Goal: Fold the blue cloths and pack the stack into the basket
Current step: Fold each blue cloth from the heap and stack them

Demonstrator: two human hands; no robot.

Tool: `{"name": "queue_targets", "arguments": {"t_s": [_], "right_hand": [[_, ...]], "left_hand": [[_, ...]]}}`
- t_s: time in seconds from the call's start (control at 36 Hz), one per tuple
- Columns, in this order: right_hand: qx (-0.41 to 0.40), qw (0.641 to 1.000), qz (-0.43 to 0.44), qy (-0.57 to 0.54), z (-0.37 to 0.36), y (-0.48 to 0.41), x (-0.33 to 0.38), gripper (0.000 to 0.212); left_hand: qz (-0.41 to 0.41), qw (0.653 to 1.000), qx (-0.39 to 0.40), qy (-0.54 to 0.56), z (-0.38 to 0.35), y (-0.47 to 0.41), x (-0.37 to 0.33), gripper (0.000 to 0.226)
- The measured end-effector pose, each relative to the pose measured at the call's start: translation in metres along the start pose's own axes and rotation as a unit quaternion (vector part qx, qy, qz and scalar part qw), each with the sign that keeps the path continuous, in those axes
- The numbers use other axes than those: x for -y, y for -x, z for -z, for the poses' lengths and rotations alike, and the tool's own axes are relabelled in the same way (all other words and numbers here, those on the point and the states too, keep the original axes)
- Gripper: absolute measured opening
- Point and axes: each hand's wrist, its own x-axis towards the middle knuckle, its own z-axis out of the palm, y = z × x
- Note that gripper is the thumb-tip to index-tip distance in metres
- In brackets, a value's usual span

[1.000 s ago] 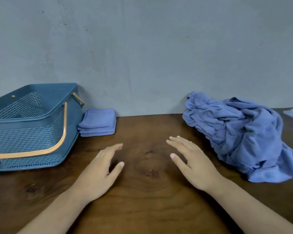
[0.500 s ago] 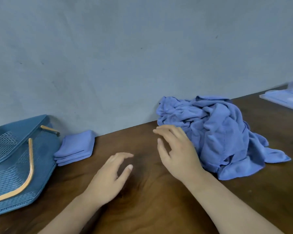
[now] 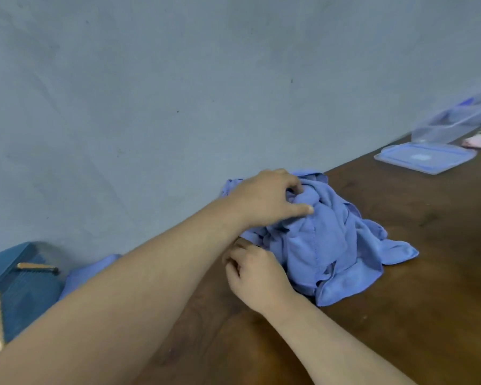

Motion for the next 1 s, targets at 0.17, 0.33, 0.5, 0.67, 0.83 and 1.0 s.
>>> {"name": "queue_targets", "arguments": {"t_s": [0.17, 0.33, 0.5, 0.67, 0.83, 1.0], "right_hand": [[0.001, 1.000, 0.003, -0.010, -0.001, 0.003, -0.001, 0.023], [0.007, 0.999, 0.038, -0.025, 0.005, 0.004, 0.005, 0.021], [0.010, 0.989, 0.124, -0.078, 0.011, 0.013, 0.029, 0.018], [0.013, 0.988, 0.124, -0.097, 0.005, 0.014, 0.030, 0.021], [0.025, 0.978, 0.168, -0.120, -0.001, 0.023, 0.041, 0.020], [-0.001, 0.991, 0.130, -0.039, -0.007, 0.020, 0.036, 0.022]], "left_hand": [[0.035, 0.997, -0.075, -0.004, 0.008, -0.012, 0.006, 0.014], [0.176, 0.925, -0.257, 0.217, 0.069, 0.017, 0.060, 0.016], [0.262, 0.805, -0.376, 0.375, 0.115, 0.082, 0.123, 0.030], [0.313, 0.766, -0.448, 0.339, 0.110, 0.152, 0.167, 0.043], [0.419, 0.800, -0.349, 0.250, 0.024, 0.208, 0.187, 0.035], [0.391, 0.846, -0.259, 0.252, -0.072, 0.251, 0.163, 0.018]]}}
